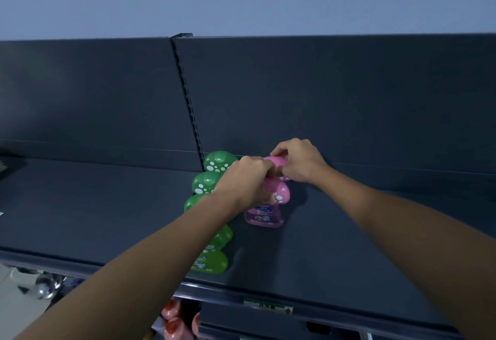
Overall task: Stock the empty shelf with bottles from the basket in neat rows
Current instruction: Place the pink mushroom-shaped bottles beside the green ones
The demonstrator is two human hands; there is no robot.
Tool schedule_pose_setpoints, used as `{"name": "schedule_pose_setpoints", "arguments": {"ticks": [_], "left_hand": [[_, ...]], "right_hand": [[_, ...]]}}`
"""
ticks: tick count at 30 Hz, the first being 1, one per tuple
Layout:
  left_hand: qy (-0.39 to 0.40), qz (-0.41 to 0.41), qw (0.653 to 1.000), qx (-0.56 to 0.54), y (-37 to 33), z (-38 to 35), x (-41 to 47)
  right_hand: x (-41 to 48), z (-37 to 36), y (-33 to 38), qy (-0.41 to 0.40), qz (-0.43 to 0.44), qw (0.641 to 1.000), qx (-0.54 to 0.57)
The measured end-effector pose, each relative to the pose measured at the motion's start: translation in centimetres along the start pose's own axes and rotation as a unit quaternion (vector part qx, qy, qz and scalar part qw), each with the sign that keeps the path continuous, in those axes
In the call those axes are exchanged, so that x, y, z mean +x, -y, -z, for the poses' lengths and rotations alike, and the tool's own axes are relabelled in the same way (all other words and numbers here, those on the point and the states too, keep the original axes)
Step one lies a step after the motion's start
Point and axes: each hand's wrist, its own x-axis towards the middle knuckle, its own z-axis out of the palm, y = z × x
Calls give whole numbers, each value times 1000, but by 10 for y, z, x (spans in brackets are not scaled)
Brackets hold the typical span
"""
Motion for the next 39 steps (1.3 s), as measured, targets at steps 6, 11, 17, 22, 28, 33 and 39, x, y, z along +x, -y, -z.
{"name": "schedule_pose_setpoints", "arguments": {"ticks": [6, 11, 17, 22, 28, 33, 39], "left_hand": [[-22, -14, 999, 35, 0, -3, -1], [-29, -22, 999, 30, 1, -7, -3], [-30, -24, 999, 5, 2, -9, -8], [-19, -30, 999, -1, 2, -8, -10], [4, -14, 1000, 12, 6, -6, -14], [-3, 0, 1000, 14, 7, 4, -22], [-38, -7, 999, 13, 1, 30, -46]], "right_hand": [[1, -1, -1, -1, 11, 1000, 18], [4, -5, 3, 1, 15, 1000, 25], [4, -7, 4, 2, 17, 999, 32], [4, -5, 7, 16, 20, 999, 26], [-4, 0, 12, 7, 18, 1000, 13], [-23, 10, 21, -17, 2, 1000, -7], [-72, 26, 44, -61, 1, 997, -55]]}}
